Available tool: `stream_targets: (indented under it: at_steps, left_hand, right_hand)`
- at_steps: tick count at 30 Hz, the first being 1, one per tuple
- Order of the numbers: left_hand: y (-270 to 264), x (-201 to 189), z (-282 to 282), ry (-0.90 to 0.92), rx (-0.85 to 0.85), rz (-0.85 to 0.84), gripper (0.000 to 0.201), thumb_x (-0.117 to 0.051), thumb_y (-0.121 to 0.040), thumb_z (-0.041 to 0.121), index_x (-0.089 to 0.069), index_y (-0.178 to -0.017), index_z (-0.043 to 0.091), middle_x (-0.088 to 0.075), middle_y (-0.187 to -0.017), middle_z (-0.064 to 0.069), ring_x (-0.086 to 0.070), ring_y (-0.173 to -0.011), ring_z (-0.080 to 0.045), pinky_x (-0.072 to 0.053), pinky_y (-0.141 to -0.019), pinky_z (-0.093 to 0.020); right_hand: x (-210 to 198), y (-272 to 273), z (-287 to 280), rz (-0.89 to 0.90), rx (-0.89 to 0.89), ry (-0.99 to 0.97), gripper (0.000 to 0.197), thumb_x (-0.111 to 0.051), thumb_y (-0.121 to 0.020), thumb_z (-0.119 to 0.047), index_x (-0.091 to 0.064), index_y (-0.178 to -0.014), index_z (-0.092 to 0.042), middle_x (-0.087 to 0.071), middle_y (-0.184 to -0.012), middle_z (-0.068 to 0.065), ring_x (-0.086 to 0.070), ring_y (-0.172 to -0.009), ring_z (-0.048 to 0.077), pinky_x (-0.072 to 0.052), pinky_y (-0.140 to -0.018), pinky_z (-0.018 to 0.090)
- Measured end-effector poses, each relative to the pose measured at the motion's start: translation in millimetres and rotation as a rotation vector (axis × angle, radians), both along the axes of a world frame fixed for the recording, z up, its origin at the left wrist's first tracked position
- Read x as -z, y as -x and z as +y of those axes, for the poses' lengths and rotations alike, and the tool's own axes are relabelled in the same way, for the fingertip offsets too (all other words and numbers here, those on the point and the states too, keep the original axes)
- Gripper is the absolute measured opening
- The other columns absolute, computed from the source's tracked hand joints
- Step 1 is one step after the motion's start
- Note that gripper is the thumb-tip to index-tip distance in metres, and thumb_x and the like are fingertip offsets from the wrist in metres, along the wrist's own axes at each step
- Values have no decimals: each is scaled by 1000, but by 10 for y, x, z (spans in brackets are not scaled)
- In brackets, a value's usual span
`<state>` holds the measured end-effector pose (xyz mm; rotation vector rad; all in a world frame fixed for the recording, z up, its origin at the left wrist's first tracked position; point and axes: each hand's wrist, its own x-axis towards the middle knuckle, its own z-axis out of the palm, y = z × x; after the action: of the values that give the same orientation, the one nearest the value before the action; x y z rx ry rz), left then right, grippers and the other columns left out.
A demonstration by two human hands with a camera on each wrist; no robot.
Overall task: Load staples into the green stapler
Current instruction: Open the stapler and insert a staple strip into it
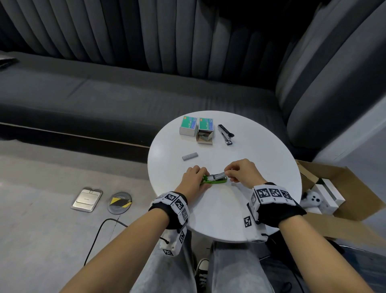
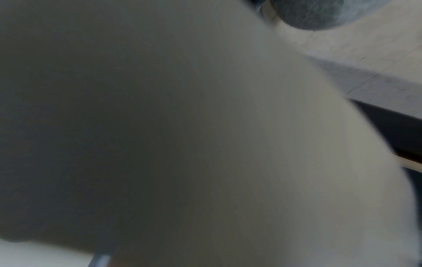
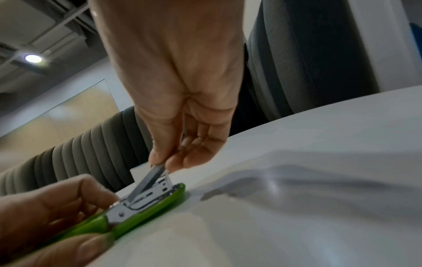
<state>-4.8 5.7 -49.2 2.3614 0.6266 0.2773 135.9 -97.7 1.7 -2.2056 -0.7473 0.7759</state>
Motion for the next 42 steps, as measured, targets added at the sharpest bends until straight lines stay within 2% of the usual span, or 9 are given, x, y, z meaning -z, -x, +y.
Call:
stream_targets:
  at_steps: [5,9,12,15,20,27,35,39,42]
  left_hand:
    - [-15,14,12,-4,7,4,23,-56,-85,23,-53,-105,12,-52,-106,-8,-42,-100,-25,-32,-83,-31]
    - [-21,23,14,-12,6,12,22,-56,-85,23,-53,-105,13,-52,-106,-8,-42,-100,-25,-34,-85,-31]
    - [-24,17,18,-10,8,22,24,-56,-85,23,-53,-106,12,-52,-108,-9,-42,-102,-26,-34,-86,-32]
    - [-27,17,20,-9,8,20,25,-56,-85,23,-53,-107,12,-52,-108,-9,-41,-102,-25,-33,-85,-31]
    - [-22,18,16,-8,6,16,25,-57,-85,23,-53,-107,12,-52,-107,-8,-42,-101,-25,-32,-85,-30]
    - [-26,40,23,-11,11,18,25,-58,-84,22,-54,-106,11,-53,-106,-10,-43,-100,-27,-32,-84,-30]
    - [-45,16,17,-8,10,54,27,-57,-84,26,-53,-108,15,-53,-107,-8,-43,-101,-26,-33,-86,-31]
    - [-49,13,-5,-25,27,45,35,-55,-86,28,-49,-120,27,-52,-105,-7,-43,-100,-25,-33,-88,-34]
    - [-38,20,-17,-75,71,54,35,-52,-89,28,-50,-124,33,-52,-107,-9,-42,-100,-27,-35,-90,-36]
  right_hand:
    - [-1,-6,-29,-28,15,-28,9,-62,-83,-1,-67,-90,2,-58,-62,5,-54,-52,12,-44,-44,5]
    - [51,37,-35,-19,44,-34,7,-63,-81,-2,-66,-88,-1,-56,-57,5,-54,-37,1,-41,-40,5]
    - [82,69,-19,11,61,-33,9,-66,-80,-5,-65,-89,-2,-58,-58,8,-56,-49,15,-42,-42,10]
    - [76,91,-2,25,75,-30,6,-67,-79,-8,-65,-84,-6,-60,-63,12,-56,-57,23,-46,-53,19]
    - [52,88,24,131,134,-15,4,-68,-79,-5,-64,-77,-6,-59,-61,10,-54,-52,18,-45,-42,15]
    - [57,55,96,301,220,-30,20,-61,-82,4,-62,-64,-4,-56,-59,13,-52,-51,19,-46,-42,17]
    - [-10,62,139,258,284,48,13,-63,-79,7,-62,-67,1,-58,-61,15,-54,-50,20,-52,-49,23]
    - [-42,70,147,221,312,74,8,-70,-75,5,-62,-74,3,-60,-60,16,-56,-48,20,-53,-47,22]
    - [-51,72,156,189,328,91,15,-73,-72,3,-59,-67,0,-59,-59,15,-56,-48,21,-54,-50,25]
